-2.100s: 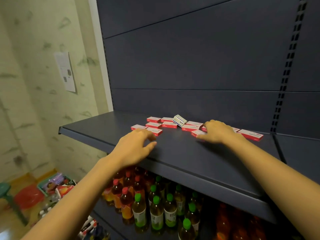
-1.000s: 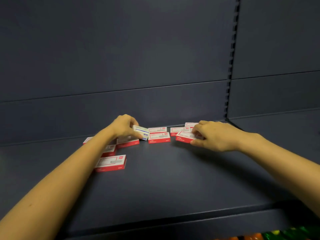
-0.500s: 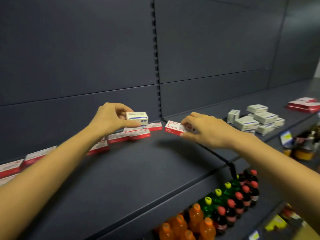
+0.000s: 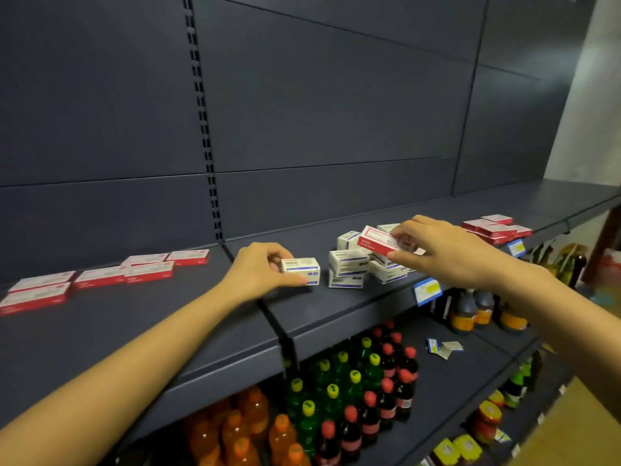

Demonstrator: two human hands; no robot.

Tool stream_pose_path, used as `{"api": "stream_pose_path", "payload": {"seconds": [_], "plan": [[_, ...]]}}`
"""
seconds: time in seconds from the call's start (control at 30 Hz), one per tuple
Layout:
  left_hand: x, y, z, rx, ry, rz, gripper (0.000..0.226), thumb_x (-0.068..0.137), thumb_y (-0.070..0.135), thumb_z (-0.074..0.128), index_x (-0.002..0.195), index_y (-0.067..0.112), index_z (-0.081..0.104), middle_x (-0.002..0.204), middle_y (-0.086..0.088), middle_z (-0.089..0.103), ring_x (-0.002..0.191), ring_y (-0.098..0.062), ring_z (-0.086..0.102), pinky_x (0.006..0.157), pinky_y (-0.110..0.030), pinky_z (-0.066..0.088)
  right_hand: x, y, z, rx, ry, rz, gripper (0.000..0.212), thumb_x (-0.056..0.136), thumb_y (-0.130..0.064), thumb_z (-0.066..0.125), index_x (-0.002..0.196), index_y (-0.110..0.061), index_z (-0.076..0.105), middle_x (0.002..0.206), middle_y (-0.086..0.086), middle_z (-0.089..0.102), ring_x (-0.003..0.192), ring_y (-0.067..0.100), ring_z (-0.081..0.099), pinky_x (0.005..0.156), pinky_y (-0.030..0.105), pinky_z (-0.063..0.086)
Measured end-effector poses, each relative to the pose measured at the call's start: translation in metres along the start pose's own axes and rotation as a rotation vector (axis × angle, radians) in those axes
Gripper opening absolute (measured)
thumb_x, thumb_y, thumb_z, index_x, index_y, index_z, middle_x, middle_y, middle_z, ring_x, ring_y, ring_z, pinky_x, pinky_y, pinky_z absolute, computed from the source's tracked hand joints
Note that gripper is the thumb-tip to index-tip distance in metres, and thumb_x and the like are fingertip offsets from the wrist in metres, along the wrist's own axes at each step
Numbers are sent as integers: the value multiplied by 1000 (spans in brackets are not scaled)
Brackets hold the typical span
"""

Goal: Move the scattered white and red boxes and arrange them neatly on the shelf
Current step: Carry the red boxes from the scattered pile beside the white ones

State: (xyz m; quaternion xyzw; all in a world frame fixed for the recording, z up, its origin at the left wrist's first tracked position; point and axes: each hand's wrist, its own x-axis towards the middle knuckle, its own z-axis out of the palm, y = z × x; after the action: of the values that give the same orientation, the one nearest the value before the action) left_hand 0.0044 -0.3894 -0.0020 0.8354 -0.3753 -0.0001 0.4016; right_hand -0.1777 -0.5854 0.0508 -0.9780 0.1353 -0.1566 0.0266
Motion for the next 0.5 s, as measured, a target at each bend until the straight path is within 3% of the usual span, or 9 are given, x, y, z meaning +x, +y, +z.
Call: {"api": "stream_pose_path", "payload": {"seconds": [0.13, 0.27, 0.5], "plan": [[-3, 4, 26, 54, -37, -80, 34, 64, 31, 82, 92, 18, 68, 90, -2, 70, 73, -12, 58, 70, -22, 46, -6, 47, -3, 20, -9, -31, 47, 89, -49, 47, 127, -22, 46, 125, -3, 49, 107, 20, 53, 89, 42, 47], [0, 24, 28, 46, 88, -120, 42, 69, 41, 75, 105, 21, 63, 97, 6, 63, 87, -11, 57, 80, -23, 40, -9, 89, 0, 46, -35, -67, 48, 89, -49, 49, 128, -23, 45, 125, -3, 49, 106, 18, 52, 89, 41, 48], [28, 102, 40, 332, 163, 54, 33, 81, 42, 63, 106, 21, 65, 109, 3, 67, 99, -14, 60, 89, -30, 45, -12, 159, -1, 39, -50, -76, 46, 89, -46, 50, 128, -24, 46, 123, -1, 49, 109, 18, 50, 91, 40, 45]]}}
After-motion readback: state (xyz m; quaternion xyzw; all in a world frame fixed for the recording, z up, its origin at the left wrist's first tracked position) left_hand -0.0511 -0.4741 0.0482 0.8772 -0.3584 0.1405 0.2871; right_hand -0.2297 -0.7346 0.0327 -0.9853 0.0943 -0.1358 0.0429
